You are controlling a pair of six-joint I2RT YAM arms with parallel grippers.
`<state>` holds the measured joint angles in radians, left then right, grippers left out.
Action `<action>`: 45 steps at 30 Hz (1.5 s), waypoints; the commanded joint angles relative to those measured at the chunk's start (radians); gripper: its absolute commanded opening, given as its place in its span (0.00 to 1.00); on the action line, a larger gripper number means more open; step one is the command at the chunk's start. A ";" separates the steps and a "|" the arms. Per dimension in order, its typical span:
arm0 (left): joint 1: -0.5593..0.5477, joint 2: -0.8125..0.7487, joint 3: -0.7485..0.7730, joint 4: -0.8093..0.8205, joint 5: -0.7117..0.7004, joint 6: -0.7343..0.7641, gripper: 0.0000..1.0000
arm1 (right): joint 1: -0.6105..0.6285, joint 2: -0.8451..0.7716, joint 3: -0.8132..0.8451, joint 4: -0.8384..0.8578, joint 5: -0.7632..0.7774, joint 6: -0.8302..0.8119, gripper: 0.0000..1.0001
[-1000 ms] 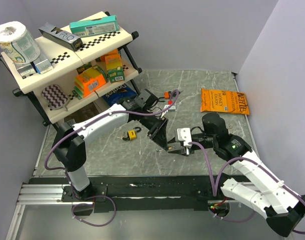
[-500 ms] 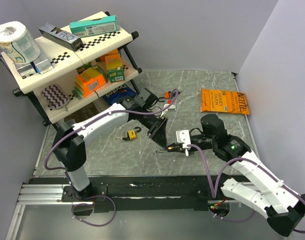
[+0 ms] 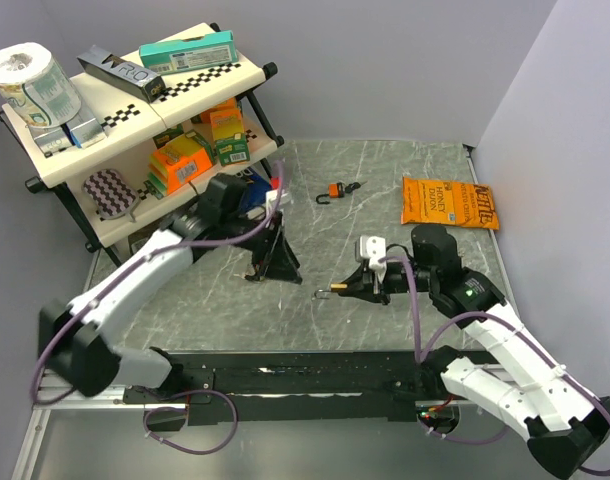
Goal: Lock with the key
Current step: Lock the lock.
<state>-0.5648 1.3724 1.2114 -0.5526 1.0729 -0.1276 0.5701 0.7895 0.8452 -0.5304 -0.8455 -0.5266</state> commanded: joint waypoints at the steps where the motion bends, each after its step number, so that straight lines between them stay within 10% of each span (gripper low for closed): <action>1: -0.030 -0.174 -0.136 0.137 -0.119 0.150 0.74 | -0.053 0.023 0.015 0.122 -0.108 0.233 0.00; 10: -0.204 -0.236 -0.195 0.237 -0.245 0.267 0.70 | -0.087 0.071 0.052 0.191 -0.214 0.415 0.00; 32: -0.294 -0.205 -0.179 0.278 -0.317 0.257 0.01 | -0.101 0.082 0.048 0.182 -0.242 0.461 0.00; 38: -0.294 -0.220 -0.170 0.269 -0.268 0.236 0.01 | -0.191 0.192 0.100 0.120 -0.339 0.568 0.62; 45: -0.294 -0.230 -0.162 0.252 -0.266 0.235 0.01 | -0.253 0.215 0.121 0.121 -0.374 0.579 0.80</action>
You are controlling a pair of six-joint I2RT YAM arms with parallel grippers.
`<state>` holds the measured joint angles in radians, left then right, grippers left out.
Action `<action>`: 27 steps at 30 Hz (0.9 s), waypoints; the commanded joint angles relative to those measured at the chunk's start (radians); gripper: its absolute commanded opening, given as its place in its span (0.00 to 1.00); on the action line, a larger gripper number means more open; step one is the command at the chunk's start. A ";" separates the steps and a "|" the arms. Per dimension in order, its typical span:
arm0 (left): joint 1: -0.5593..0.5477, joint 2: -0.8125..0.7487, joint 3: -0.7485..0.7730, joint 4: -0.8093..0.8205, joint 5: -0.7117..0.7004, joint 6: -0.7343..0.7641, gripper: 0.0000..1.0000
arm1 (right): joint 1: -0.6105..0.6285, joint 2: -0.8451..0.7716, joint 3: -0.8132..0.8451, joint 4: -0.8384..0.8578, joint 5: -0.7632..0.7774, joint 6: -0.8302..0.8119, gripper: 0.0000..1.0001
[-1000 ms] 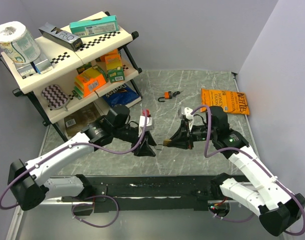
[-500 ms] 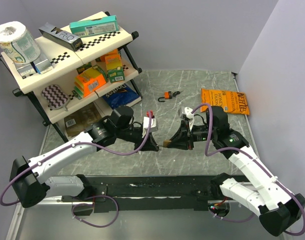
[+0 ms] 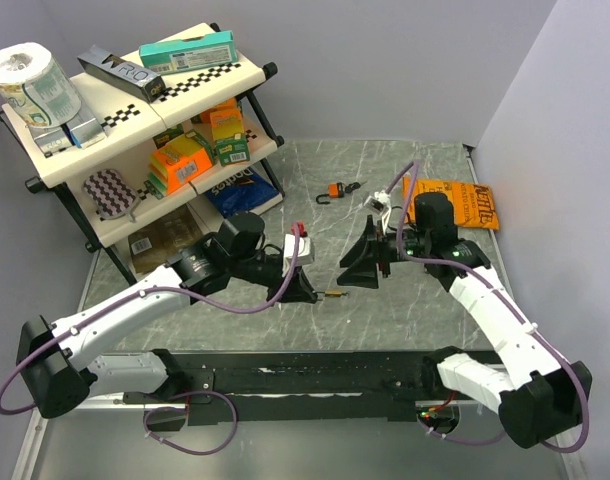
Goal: Lock with the key
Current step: Lock the lock.
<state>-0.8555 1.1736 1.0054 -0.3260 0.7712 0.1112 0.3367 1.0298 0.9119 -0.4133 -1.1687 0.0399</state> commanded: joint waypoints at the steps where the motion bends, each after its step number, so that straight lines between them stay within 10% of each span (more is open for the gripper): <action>1: -0.004 -0.031 0.048 0.022 0.037 -0.011 0.01 | -0.021 -0.033 0.065 -0.010 -0.040 -0.014 0.81; 16: -0.002 -0.015 0.091 0.036 0.083 -0.148 0.01 | 0.105 -0.175 0.061 -0.262 0.089 -0.491 0.88; 27: -0.002 0.008 0.108 0.058 0.089 -0.194 0.01 | 0.185 -0.140 0.070 -0.205 0.118 -0.479 0.60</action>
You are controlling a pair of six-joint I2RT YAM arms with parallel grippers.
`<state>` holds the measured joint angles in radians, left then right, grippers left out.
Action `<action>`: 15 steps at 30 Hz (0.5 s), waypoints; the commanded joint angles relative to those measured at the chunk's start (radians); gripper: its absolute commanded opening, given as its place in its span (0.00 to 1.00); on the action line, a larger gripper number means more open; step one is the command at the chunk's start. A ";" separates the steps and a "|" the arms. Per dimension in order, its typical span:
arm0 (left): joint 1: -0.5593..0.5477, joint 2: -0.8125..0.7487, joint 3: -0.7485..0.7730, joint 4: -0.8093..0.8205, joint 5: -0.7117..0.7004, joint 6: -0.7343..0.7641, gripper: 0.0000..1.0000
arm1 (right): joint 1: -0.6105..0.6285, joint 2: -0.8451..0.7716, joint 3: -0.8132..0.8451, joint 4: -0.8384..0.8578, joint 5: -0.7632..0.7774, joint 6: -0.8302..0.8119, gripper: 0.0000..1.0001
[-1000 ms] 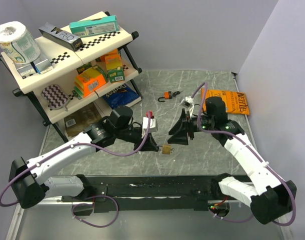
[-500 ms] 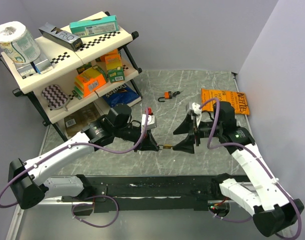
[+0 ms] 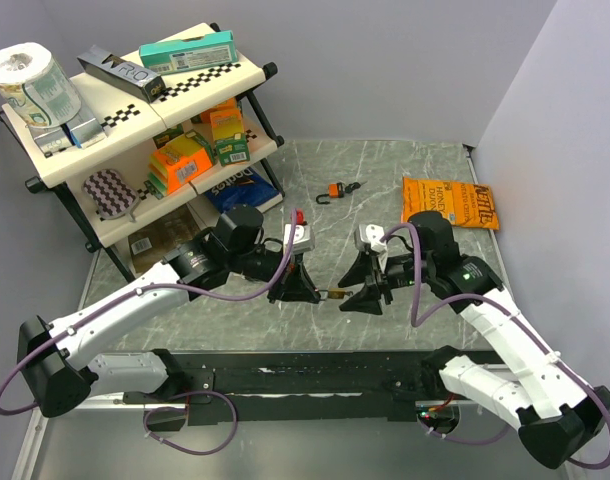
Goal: Lock with the key
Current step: Lock the lock.
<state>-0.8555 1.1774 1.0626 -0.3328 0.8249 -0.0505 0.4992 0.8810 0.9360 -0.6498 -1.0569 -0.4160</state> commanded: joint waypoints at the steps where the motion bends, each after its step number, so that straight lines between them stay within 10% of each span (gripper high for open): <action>1: -0.002 0.004 0.051 0.066 0.031 -0.034 0.01 | 0.025 0.010 0.047 0.035 0.008 -0.024 0.57; 15: -0.002 0.033 0.054 0.098 0.025 -0.077 0.01 | 0.036 0.007 0.047 0.019 -0.002 -0.040 0.39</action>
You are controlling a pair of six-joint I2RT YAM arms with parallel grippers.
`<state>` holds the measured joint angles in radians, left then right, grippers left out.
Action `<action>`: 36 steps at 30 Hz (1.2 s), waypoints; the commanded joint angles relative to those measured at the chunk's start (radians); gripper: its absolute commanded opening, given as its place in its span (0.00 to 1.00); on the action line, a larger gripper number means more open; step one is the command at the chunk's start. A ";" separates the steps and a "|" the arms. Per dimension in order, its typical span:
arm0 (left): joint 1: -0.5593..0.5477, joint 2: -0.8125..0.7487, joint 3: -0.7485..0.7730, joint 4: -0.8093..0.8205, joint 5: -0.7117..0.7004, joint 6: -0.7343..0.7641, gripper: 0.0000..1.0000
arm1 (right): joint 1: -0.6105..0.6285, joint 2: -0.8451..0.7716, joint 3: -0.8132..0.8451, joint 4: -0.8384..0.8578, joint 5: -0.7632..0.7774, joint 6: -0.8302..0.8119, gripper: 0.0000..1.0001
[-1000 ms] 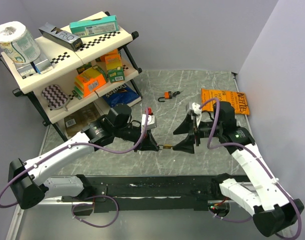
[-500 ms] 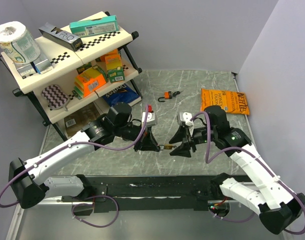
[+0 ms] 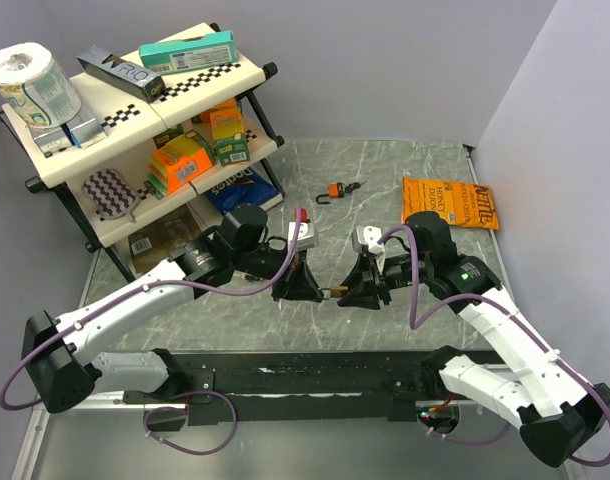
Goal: Lock with the key
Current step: Lock the lock.
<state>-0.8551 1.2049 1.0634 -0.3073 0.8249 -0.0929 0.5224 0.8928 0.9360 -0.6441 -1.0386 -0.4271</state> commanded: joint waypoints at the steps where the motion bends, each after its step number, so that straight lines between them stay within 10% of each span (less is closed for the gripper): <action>1: -0.002 0.007 0.053 0.077 0.023 -0.037 0.01 | 0.014 -0.003 0.049 0.011 -0.018 -0.033 0.36; 6: -0.002 0.008 0.052 0.071 0.005 -0.027 0.01 | 0.014 -0.008 0.050 0.017 -0.018 -0.019 0.00; 11: -0.002 0.008 0.050 -0.019 -0.024 0.050 0.20 | 0.002 -0.006 0.050 0.034 -0.021 0.028 0.00; 22: -0.002 -0.002 0.023 -0.024 -0.033 0.082 0.27 | -0.007 -0.005 0.058 0.029 -0.024 0.034 0.00; 36: -0.019 0.013 0.050 0.037 -0.017 0.013 0.01 | -0.004 0.008 0.055 0.072 -0.031 0.086 0.00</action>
<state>-0.8654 1.2152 1.0725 -0.3447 0.7891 -0.0486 0.5167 0.9020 0.9371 -0.6395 -1.0313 -0.3637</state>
